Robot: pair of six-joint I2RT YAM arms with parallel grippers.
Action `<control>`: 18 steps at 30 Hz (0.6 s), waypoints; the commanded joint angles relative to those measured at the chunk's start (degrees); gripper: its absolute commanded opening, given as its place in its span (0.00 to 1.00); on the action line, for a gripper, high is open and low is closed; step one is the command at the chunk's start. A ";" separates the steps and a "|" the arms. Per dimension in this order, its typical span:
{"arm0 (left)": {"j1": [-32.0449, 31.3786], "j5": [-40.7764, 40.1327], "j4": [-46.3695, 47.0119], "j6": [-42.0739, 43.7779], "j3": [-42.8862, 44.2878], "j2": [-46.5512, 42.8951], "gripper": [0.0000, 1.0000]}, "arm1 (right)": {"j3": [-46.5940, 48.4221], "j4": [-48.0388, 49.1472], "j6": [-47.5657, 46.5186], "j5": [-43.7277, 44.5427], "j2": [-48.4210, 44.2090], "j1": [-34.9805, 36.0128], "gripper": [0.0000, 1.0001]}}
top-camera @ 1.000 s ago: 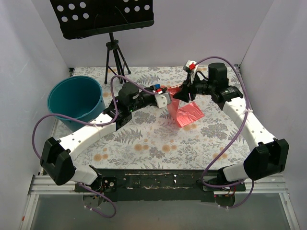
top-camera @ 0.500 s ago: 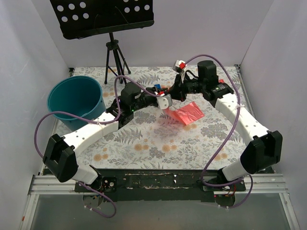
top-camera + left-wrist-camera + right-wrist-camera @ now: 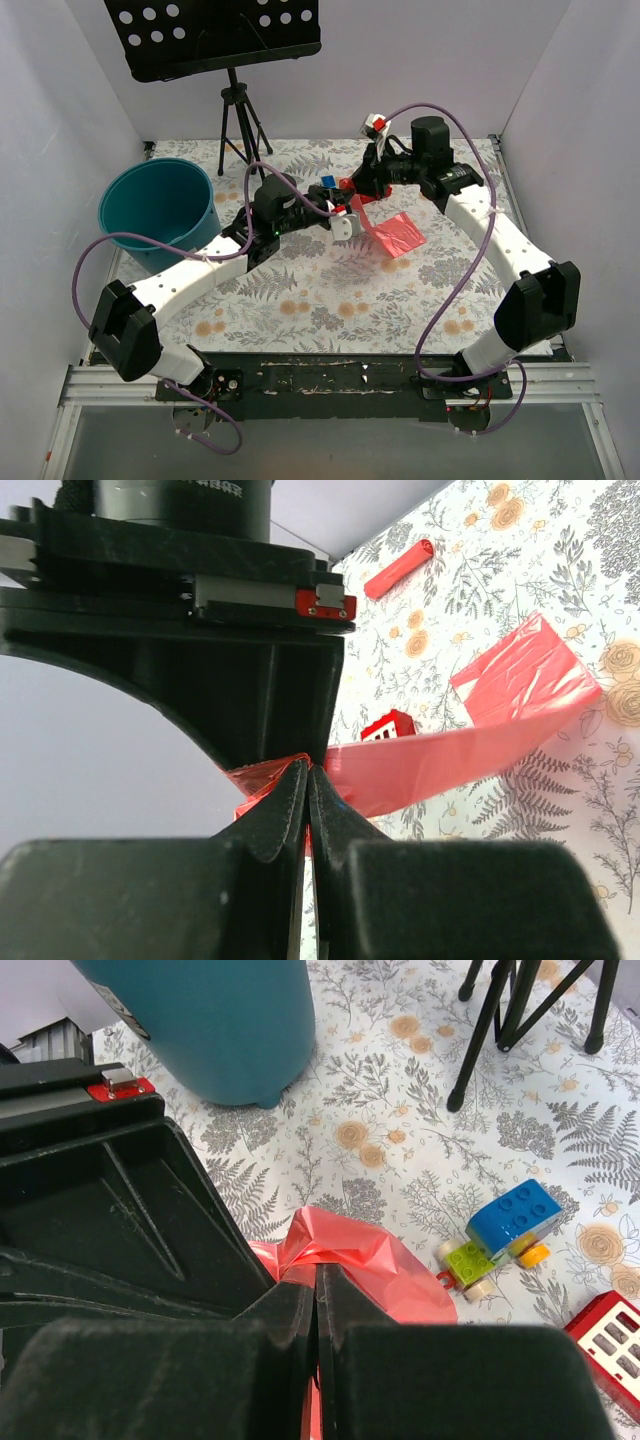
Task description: Put the trash bags into the trash bin
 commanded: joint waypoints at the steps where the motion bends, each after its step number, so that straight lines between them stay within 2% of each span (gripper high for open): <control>1: -0.21 -3.53 -3.07 3.71 1.01 2.20 0.00 | 3.51 2.05 1.91 -5.87 -3.93 1.30 0.01; 7: -0.30 -7.22 1.58 1.96 0.66 0.27 0.00 | -3.25 -2.35 -5.47 4.06 -6.04 1.30 0.01; 15: 0.14 -13.29 3.70 0.38 1.98 2.37 0.00 | -3.79 -4.73 -9.70 2.75 -9.12 3.06 0.01; 18: 0.14 -15.22 5.71 -3.03 3.11 3.43 0.00 | -3.35 -6.13 -10.76 3.27 -9.82 3.76 0.01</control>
